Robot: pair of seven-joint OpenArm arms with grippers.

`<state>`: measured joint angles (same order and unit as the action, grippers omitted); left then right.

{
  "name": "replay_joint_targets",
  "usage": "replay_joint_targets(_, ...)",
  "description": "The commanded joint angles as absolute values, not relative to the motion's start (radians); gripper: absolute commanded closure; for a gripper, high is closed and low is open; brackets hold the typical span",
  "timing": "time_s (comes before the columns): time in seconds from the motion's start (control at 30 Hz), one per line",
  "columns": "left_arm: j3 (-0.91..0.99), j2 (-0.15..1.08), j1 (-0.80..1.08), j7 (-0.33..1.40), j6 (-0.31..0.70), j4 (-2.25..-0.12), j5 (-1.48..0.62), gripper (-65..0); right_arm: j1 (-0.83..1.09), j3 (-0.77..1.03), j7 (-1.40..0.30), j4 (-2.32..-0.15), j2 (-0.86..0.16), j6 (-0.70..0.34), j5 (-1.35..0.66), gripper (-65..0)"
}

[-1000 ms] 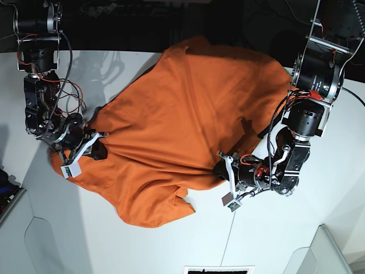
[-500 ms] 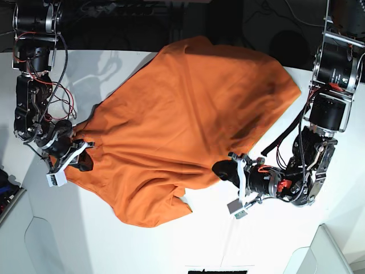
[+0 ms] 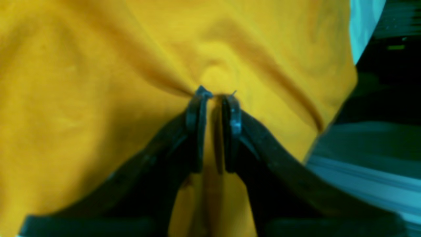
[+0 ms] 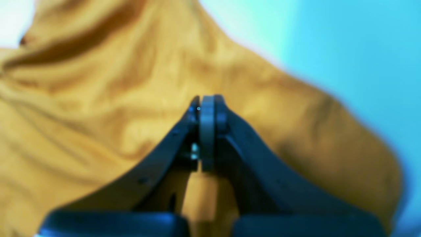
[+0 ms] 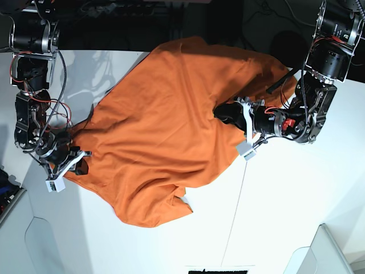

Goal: Layout the t-shirt on the table in an organized manner, then fold the t-shirt properly

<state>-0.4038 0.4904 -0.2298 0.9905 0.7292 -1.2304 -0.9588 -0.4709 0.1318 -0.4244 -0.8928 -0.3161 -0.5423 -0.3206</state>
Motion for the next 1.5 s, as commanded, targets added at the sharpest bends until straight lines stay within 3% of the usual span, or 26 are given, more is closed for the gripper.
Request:
replay_joint_targets(0.0, -0.406, 0.498, -0.232, 0.989, 0.698, -1.218, -0.801, -12.0, -0.487, 0.135, -0.405, -0.905, -0.330, -0.547, -0.337, 0.0)
replay_joint_targets(0.13, -0.406, 0.498, -0.273, 0.862, 0.698, -1.155, -0.592, -12.0, -0.437, 0.137, -0.412, -0.923, -0.338, -0.547, -0.340, 0.0)
replay_joint_targets(0.47, -0.408, 0.458, -0.508, 0.665, 0.698, -0.979, -0.319, -11.9, -0.249, 0.186, -0.453, -1.178, -0.349, -0.546, -0.386, 0.0)
replay_joint_targets(0.77, -0.407, 0.459, -0.584, 0.751, 0.698, -1.024, -0.458, -12.0, -0.272, 0.242, -0.458, -1.278, -0.352, -0.546, -0.389, 0.0)
replay_joint_targets(0.93, -0.407, 0.533, -0.558, 0.802, 0.698, -1.222, -0.616, -12.4, -0.285, 0.385, -0.612, -1.378, -0.395, -0.546, -0.503, 0.0)
replay_joint_targets(1.03, -0.407, 0.572, -0.546, 0.862, 0.698, -1.280, -0.731, -20.1, -0.281, 0.442, -0.723, -1.383, -0.440, -0.546, -0.567, 0.0)
replay_joint_targets(1.1, -0.407, 0.582, -0.531, 0.881, 0.698, -1.298, -0.794, -24.3, -0.255, 0.460, -0.766, -1.383, -0.472, -0.546, -0.604, -13.4)
replay_joint_targets(1.2, -0.407, 0.566, -0.504, 0.885, 0.698, -1.323, -0.858, -24.6, -0.184, 0.463, -0.780, -1.383, -0.509, -0.547, -0.656, -30.0)
replay_joint_targets(1.27, -0.407, 0.530, -0.492, 0.886, 0.698, -1.339, -0.884, -24.6, -0.134, 0.463, -0.783, -1.383, -0.515, -0.547, -0.671, -33.2)
replay_joint_targets(1.47, -0.407, 0.359, -0.477, 0.892, 0.698, -1.356, -0.873, -24.5, 0.005, 0.434, -0.785, -1.383, -0.483, -0.570, -0.699, -33.2)
